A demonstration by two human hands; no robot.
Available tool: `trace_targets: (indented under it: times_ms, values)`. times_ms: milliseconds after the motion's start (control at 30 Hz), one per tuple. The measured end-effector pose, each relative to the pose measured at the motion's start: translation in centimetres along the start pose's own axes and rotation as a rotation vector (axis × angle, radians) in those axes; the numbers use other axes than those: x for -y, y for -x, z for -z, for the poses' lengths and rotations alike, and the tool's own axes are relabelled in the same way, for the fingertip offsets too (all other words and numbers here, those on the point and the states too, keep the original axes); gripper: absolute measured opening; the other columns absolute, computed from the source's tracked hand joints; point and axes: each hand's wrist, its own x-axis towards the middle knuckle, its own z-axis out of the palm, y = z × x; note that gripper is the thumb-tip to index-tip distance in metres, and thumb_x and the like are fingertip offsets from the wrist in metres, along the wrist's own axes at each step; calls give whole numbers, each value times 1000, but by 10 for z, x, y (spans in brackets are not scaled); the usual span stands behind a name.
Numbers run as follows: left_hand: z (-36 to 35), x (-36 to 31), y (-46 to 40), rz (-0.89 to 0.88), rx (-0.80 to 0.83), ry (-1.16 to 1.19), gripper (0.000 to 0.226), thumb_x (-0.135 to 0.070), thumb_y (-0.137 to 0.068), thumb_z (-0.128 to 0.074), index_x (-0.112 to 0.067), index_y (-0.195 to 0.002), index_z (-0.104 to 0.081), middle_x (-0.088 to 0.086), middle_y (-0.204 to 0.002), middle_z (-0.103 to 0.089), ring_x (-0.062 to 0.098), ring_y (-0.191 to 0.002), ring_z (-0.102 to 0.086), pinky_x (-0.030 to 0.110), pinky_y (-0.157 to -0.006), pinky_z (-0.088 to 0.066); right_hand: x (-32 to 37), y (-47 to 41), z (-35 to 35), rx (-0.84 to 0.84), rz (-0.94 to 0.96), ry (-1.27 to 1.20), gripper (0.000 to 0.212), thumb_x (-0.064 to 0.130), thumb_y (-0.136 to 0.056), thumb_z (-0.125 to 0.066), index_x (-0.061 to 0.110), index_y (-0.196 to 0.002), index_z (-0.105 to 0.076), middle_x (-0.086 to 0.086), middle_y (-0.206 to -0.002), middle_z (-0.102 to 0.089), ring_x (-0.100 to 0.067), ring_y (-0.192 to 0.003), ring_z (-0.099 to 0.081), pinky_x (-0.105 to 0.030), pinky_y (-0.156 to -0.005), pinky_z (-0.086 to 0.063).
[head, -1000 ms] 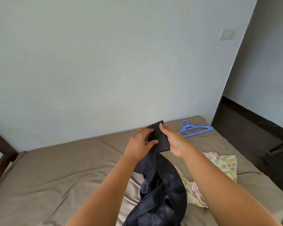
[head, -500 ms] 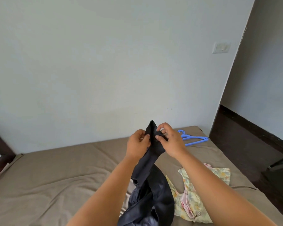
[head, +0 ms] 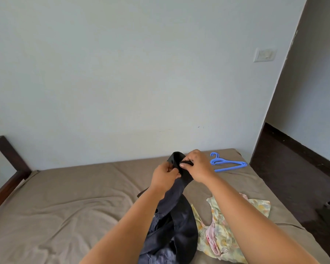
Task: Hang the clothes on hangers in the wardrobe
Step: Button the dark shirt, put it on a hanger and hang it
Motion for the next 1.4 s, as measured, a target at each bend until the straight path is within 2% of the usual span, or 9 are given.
trace_targets:
  times_ms: [133,233,400,633,733,867,1000,1200,1400]
  values:
    - [-10,10,1,112,-12,163,17,-13,-74,-64,-6,-90,-65,10,-79,-73,27,-82,-70,43,-77,-57,-1,9,-7,140,-107,-107,13,20,-94,-61,11,-98,-68,-1,-90,-63,-17,-86,-58,-22,-67,-43]
    - [-15,12,2,232,-5,436,11,-7,-86,-64,1,-92,-67,16,-81,-71,27,-78,-69,39,-83,-57,-2,12,-7,175,-75,-34,15,20,-97,-55,10,-102,-65,1,-91,-59,-14,-83,-54,-17,-58,-36]
    - [-17,11,1,248,-30,613,12,-2,-98,-52,0,-96,-64,17,-87,-69,23,-78,-68,27,-73,-59,-7,12,-7,145,-74,-23,19,20,-98,-52,11,-112,-63,-2,-105,-61,-13,-90,-51,-23,-75,-36]
    - [-15,13,2,227,4,757,19,-1,-99,-47,4,-111,-61,18,-96,-69,25,-90,-68,24,-69,-59,-8,10,-6,100,-3,-35,19,20,-88,-68,13,-105,-70,2,-98,-66,-9,-86,-55,-17,-74,-38]
    - [-18,15,0,195,-15,694,15,-2,-98,-51,-1,-104,-64,17,-96,-70,25,-93,-69,26,-75,-59,-8,8,-8,21,-5,-37,18,20,-87,-69,11,-102,-72,1,-96,-67,-7,-84,-53,-15,-73,-36]
    - [-22,20,-8,150,-92,496,7,-8,-94,-60,-9,-94,-66,17,-94,-73,29,-97,-70,45,-93,-54,-7,7,-12,-56,-91,-127,18,23,-81,-76,10,-93,-72,3,-83,-66,-9,-77,-57,-14,-64,-39]
    - [-22,28,-11,127,-126,429,10,-17,-88,-63,-8,-92,-67,18,-91,-73,33,-95,-69,55,-94,-51,-4,3,-13,17,-70,-75,15,20,-90,-66,9,-100,-70,0,-92,-66,-11,-82,-56,-19,-72,-39]
    - [-27,22,-8,100,-178,406,13,-10,-94,-58,-15,-88,-67,11,-86,-74,27,-90,-71,46,-88,-56,-4,-3,-16,94,-101,-47,12,17,-95,-57,12,-102,-65,-2,-96,-64,-15,-84,-55,-22,-71,-38]
    - [-29,22,-10,129,-190,387,13,-10,-95,-58,-16,-86,-65,16,-87,-70,31,-92,-69,47,-88,-56,-7,-2,-18,131,-197,-238,18,18,-97,-54,13,-113,-63,-4,-103,-63,-18,-93,-57,-31,-83,-49]
